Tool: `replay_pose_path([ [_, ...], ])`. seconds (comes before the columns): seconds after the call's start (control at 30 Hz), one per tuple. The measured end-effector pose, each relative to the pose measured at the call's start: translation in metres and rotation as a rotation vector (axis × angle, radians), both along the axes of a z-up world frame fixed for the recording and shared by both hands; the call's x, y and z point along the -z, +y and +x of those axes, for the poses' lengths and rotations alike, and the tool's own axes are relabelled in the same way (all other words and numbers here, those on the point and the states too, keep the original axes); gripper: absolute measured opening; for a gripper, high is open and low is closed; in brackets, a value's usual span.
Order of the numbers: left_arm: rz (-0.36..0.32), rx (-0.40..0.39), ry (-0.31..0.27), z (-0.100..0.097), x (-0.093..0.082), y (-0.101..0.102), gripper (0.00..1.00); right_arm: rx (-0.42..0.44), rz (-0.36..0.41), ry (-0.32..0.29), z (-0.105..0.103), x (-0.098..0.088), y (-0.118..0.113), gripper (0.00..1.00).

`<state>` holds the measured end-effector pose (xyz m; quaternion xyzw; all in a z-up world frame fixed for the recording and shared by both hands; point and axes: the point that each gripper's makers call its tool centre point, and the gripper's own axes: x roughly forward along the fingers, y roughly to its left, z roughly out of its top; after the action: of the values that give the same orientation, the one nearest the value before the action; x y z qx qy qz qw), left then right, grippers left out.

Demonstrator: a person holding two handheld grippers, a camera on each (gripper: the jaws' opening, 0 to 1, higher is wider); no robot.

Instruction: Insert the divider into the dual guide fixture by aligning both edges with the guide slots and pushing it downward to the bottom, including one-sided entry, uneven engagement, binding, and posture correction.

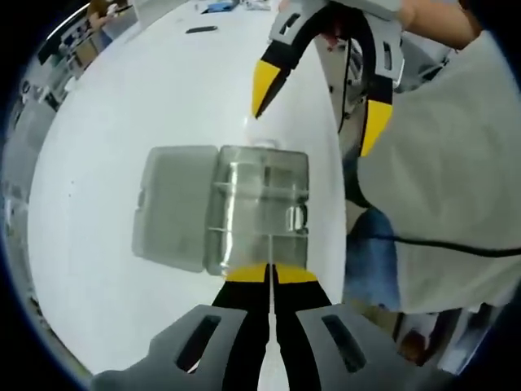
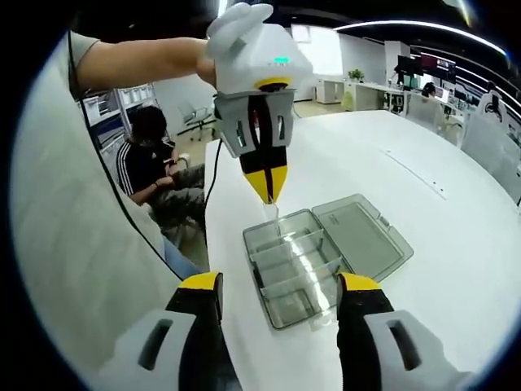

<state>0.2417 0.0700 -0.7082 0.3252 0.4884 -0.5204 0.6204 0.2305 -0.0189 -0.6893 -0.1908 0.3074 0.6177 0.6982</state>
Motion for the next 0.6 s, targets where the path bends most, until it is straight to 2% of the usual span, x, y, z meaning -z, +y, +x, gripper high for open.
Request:
replay_pose_path([
  [0.6,0.023,-0.026,0.002,0.0037,0.0098,0.0002,0.00,0.011,0.001,0.011,-0.0007,0.0029,-0.0022,0.53],
])
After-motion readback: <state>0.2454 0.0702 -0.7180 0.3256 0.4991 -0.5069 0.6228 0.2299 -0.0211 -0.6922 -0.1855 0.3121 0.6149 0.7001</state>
